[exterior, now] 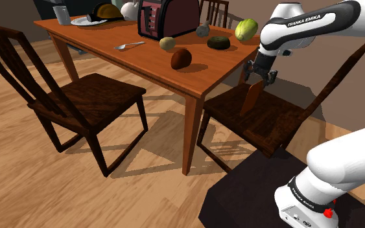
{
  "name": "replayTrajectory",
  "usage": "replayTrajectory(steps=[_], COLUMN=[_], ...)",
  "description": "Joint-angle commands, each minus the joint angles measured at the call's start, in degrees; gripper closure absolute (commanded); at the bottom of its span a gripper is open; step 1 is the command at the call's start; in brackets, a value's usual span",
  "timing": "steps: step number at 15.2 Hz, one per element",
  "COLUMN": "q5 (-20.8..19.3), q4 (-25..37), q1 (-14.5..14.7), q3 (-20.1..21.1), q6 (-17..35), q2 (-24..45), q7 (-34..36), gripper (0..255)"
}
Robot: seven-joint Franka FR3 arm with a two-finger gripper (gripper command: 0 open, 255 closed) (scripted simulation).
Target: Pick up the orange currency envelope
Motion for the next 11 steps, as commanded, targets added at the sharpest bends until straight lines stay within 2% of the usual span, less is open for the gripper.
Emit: replayTrajectory(steps=[1, 6, 7, 11], q5=[0.04, 0.05, 0.05, 0.06], q4=[-1.15, -3.02, -3.03, -3.02], q1=[-0.1, -0.1, -0.1, -0.08], q3=[-0.02, -0.02, -0.02, 0.01], q6=[1.82, 4.75, 4.77, 4.79], q2=[0.59, 1.66, 1.66, 1.69], q7=[0.35, 0.34, 0.35, 0.38], gripper=[0, 0, 255, 255])
